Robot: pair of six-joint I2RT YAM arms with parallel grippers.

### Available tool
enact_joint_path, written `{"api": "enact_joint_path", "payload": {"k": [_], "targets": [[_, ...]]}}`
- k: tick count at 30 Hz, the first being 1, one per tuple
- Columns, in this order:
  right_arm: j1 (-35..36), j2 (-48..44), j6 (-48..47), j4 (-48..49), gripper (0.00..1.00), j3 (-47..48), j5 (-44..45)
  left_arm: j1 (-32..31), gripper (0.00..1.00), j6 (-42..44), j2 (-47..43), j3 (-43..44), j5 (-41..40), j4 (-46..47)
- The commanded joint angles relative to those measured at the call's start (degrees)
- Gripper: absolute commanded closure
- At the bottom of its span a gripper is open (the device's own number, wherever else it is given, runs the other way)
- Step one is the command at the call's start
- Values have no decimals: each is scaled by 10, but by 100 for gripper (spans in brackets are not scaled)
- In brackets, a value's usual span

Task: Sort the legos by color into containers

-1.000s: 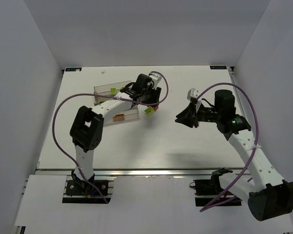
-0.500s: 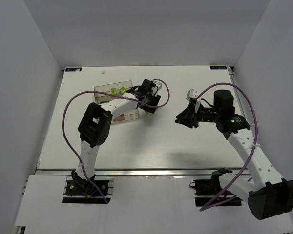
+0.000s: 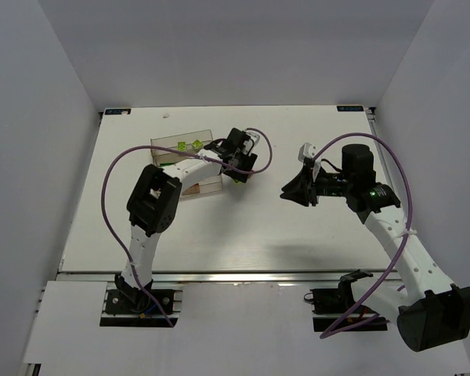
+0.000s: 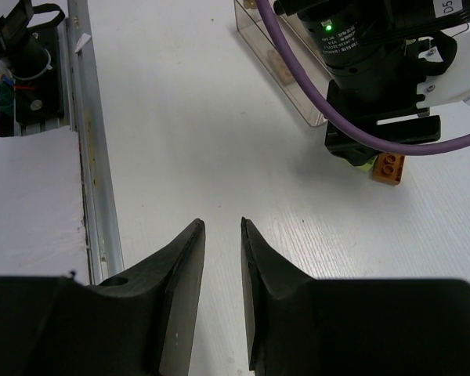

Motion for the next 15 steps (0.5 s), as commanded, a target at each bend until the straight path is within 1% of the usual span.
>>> {"api": "enact_joint_path", "payload": {"k": [1, 6, 10, 14, 15], "targets": [[-3, 0, -8, -4, 69, 5, -16, -2, 32, 3, 5, 11, 1, 9], [-3, 2, -8, -5, 69, 4, -18, -2, 33, 5, 14, 14, 3, 7], [-3, 3, -8, -6, 69, 5, -20, -2, 36, 4, 19, 16, 9, 5], [-3, 4, -8, -7, 69, 5, -23, -2, 41, 4, 19, 16, 13, 4], [-3, 5, -8, -8, 69, 5, -23, -2, 44, 3, 19, 18, 18, 4]]}}
